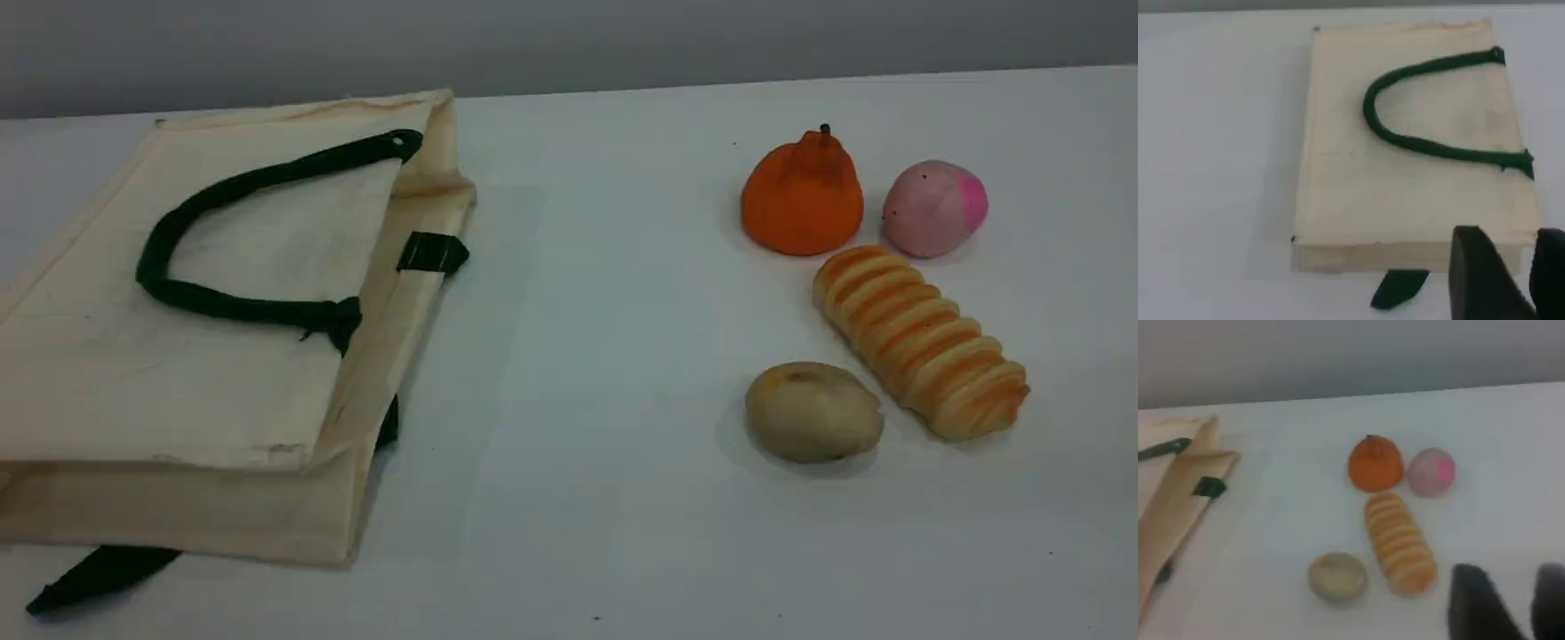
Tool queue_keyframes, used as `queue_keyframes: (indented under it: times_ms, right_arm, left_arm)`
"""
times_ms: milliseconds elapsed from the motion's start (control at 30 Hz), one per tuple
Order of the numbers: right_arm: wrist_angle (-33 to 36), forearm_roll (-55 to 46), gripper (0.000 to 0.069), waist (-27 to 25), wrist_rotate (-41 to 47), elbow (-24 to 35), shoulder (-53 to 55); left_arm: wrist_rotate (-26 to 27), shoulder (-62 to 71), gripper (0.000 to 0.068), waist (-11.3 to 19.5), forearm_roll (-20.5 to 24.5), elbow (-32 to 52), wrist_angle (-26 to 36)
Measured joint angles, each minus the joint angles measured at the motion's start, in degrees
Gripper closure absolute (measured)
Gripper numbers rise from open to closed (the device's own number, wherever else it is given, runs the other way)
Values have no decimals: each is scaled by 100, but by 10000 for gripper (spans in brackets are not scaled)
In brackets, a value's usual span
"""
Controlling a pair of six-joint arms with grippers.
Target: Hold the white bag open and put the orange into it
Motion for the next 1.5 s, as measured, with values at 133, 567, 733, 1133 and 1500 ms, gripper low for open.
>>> queue_keyframes:
  times_ms: [133, 567, 733, 1133, 1500]
  right_arm:
    - [-230, 157, 294, 0, -29, -46, 485]
    - [-2219, 2349, 232, 0, -1719, -46, 3183]
    - [-2493, 3331, 232, 0, -2698, -46, 4139]
    - [-2584, 5174, 232, 0, -4302, -46, 5684]
    - [-2527, 5988, 231, 0, -5104, -46, 6161]
  left_arm:
    - [345, 1137, 431, 0, -26, -574, -214]
    - [1124, 4516, 323, 0, -1110, -965, -1630]
    - [972, 5144, 251, 0, -1162, -965, -2134]
    - [71, 6377, 237, 0, -1134, -965, -2853]
    - [-514, 7998, 237, 0, -1129, -977, -3798]
